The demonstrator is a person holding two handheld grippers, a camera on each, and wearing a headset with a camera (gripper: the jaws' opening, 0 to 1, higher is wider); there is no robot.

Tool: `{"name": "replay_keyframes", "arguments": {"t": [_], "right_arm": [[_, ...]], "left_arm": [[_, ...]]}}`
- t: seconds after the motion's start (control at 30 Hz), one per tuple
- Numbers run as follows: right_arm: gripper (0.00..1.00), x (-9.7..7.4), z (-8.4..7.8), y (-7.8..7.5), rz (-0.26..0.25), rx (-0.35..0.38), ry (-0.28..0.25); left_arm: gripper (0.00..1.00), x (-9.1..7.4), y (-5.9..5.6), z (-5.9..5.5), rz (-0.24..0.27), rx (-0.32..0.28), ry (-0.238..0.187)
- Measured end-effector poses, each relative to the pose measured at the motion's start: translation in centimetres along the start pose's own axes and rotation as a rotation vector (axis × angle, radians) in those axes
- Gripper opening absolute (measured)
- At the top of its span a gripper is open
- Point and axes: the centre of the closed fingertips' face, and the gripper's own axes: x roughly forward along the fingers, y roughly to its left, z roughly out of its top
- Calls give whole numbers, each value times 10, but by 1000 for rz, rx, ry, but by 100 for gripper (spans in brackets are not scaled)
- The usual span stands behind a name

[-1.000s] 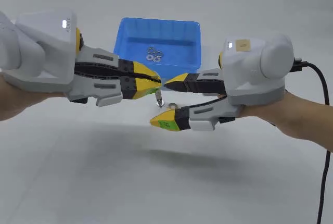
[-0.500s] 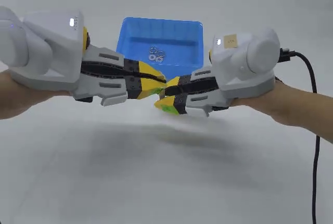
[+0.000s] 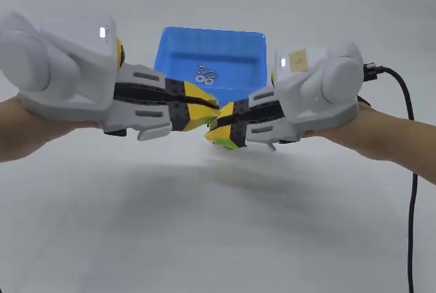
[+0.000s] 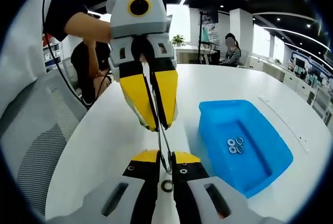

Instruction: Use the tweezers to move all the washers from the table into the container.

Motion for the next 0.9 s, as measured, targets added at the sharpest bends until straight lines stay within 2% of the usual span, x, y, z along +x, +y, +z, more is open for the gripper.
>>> {"name": "replay_keyframes", "arguments": {"t": [0.13, 0.23, 0.37, 0.43, 0.5, 0.6, 0.8, 0.87, 0.9], "right_arm": [[9, 1, 2, 1, -7, 5, -2], [9, 0, 6, 3, -12, 3, -3], [9, -3, 14, 8, -12, 3, -13], [9, -5, 18, 9, -12, 5, -15], [8, -7, 19, 11, -16, 4, -12], [8, -12, 23, 11, -23, 6, -12], [8, -24, 38, 8, -49, -4, -21], [8, -28, 45, 5, -65, -27, -17], [8, -31, 50, 4, -71, -29, -27]], "left_arm": [[17, 0, -7, 3, 4, -5, -3], [24, -6, -14, 8, -6, -30, -41], [25, -16, -14, 9, 19, -43, -51], [30, -23, -13, 9, 44, -68, -67], [40, -30, -8, 12, 91, -113, -107], [56, -40, -5, 9, 141, -135, -111], [65, -58, -6, 7, 190, -150, -119], [70, -64, -7, 6, 207, -160, -126], [73, -67, -7, 9, 219, -170, -146]]}}
